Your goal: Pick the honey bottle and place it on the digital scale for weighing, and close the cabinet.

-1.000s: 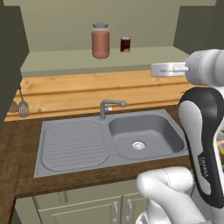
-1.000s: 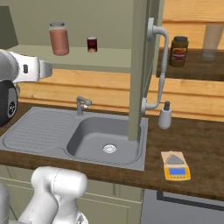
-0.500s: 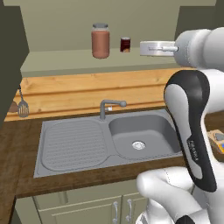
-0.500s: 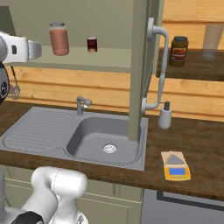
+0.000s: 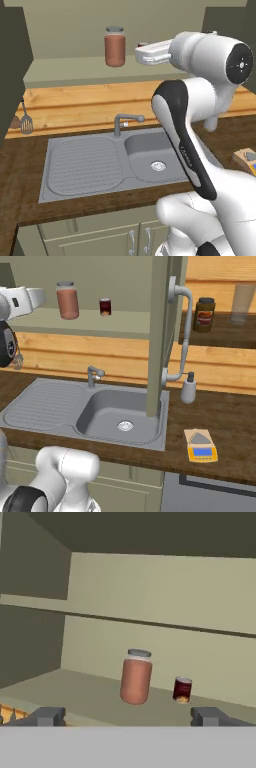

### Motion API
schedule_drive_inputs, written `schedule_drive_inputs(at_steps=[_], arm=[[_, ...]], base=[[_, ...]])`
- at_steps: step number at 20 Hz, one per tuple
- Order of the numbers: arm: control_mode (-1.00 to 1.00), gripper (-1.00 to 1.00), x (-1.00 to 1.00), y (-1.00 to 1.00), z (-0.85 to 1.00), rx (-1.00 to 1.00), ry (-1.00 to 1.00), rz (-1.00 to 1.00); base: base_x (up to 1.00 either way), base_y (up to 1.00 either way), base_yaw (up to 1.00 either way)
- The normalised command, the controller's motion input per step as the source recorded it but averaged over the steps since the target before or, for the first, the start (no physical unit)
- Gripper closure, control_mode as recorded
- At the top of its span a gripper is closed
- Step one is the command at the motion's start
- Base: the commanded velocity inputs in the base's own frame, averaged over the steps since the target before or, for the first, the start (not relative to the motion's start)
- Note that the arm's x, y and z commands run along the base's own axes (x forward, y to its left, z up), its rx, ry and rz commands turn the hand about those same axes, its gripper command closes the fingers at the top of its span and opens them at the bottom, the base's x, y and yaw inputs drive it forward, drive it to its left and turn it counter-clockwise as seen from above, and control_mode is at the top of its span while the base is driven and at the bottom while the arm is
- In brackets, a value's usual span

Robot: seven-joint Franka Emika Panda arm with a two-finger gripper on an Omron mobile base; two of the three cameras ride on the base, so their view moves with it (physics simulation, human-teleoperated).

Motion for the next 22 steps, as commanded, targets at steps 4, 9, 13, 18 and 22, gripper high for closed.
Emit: schedule_drive_inputs(at_steps=[4, 9, 13, 18, 22], arm=[[-1.00, -1.00, 0.78, 0.03, 0.00, 0.04, -0.03, 0.03], [-1.00, -1.00, 0.66, 0.02, 0.00, 0.00, 0.06, -0.04], [-1.00, -1.00, 0.77, 0.09, 0.00, -0.01, 0.08, -0.07], [-1.00, -1.00, 0.68, 0.00, 0.00, 0.00, 0.00, -0.01], [-1.00, -1.00, 0.60, 0.00, 0.00, 0.00, 0.00, 0.00]], base=[[0.00, 0.00, 0.00], [0.00, 0.00, 0.00], [0.00, 0.00, 0.00], [0.00, 0.00, 0.00], [0.00, 0.00, 0.00]])
